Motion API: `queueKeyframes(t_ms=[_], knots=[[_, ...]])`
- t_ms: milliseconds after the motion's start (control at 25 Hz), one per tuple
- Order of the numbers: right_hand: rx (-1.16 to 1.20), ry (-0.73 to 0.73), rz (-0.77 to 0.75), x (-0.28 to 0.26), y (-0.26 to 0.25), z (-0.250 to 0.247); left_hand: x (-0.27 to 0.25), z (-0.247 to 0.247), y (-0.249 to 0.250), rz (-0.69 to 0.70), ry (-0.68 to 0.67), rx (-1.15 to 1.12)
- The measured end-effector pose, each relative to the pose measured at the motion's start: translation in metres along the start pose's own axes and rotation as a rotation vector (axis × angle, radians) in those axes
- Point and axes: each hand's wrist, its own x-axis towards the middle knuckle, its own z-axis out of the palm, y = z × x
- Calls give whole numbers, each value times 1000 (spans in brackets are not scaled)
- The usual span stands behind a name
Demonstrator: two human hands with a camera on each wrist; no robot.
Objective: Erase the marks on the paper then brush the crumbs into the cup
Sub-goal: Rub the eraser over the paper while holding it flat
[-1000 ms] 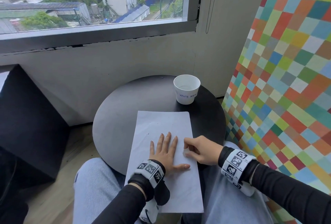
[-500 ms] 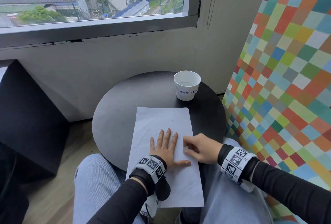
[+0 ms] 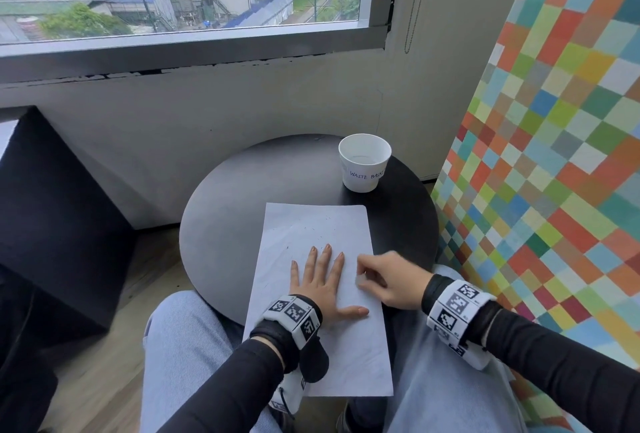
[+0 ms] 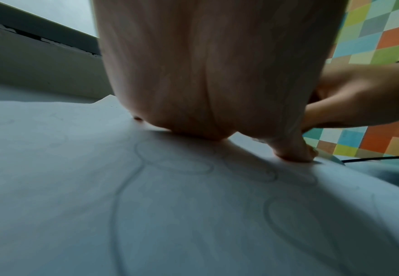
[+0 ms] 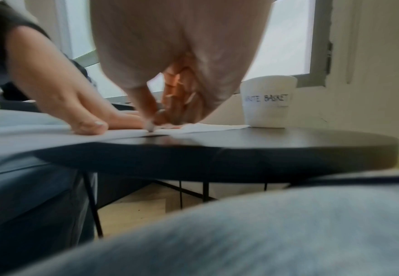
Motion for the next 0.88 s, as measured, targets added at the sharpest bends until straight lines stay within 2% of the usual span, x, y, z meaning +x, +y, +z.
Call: queueKeyframes(t_ms=[80,200,360,480,640,760,880], knots=[[6,-49,-36,1,-3,3,2,0,0,-3,0,14],[5,76,37,5,4,-1,2,-1,0,-7,-8,0],[1,-34,-39,4,-2,5,0,-1,1,-5,-8,14],[-5,90,42,9,7,-2,-1,-3,1,-11,-2,-5],[8,-45,-50,5,0,6,0,-2,1,-10,-10,16],[-16,97,26,13,7,-1,-1,-2,1,-10,-2,-1],[11,-20,-53,8,1,7,-1,-1,1,-3,1,-3]])
